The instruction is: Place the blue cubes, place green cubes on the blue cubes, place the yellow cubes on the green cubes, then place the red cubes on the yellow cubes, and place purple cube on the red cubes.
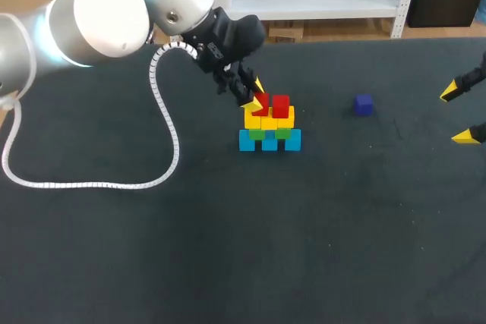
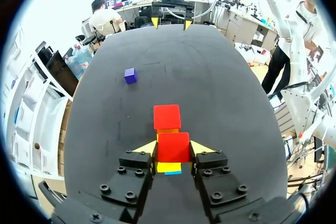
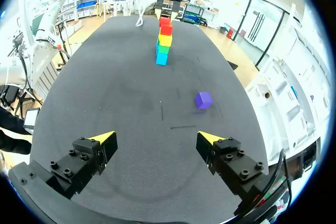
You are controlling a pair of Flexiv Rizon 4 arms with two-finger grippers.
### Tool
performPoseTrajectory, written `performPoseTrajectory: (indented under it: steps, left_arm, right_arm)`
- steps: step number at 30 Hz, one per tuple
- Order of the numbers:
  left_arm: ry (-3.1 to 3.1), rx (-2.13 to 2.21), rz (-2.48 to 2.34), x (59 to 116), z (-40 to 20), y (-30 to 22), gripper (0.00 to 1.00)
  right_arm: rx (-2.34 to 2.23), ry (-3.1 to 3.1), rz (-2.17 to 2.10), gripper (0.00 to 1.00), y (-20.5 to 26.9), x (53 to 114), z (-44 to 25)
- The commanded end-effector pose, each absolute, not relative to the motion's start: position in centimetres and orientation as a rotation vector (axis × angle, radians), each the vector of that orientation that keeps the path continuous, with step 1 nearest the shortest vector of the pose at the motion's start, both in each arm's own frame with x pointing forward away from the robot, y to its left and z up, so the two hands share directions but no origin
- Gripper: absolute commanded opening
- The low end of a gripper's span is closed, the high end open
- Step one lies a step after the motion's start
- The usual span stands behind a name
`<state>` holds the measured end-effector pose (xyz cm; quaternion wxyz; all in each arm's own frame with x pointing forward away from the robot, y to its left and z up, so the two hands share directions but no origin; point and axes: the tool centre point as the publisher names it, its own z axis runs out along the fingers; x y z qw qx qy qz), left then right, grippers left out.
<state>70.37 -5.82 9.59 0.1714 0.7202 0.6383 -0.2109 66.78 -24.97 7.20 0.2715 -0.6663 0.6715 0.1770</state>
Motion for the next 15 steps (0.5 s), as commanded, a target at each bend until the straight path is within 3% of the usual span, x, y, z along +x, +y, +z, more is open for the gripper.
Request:
performPoseTrajectory:
  steps: [1, 15]
  left_arm:
    - [1.814, 2.042, -0.602, 70.37, 9.39, -5.85, 0.00]
    - [1.811, 2.044, -0.608, 70.45, 9.25, -6.16, 0.00]
  right_arm:
    - [-1.794, 1.807, 0.478, 1.00, -24.97, 66.82, 7.16]
    - [-1.794, 1.807, 0.478, 1.00, -24.97, 66.82, 7.16]
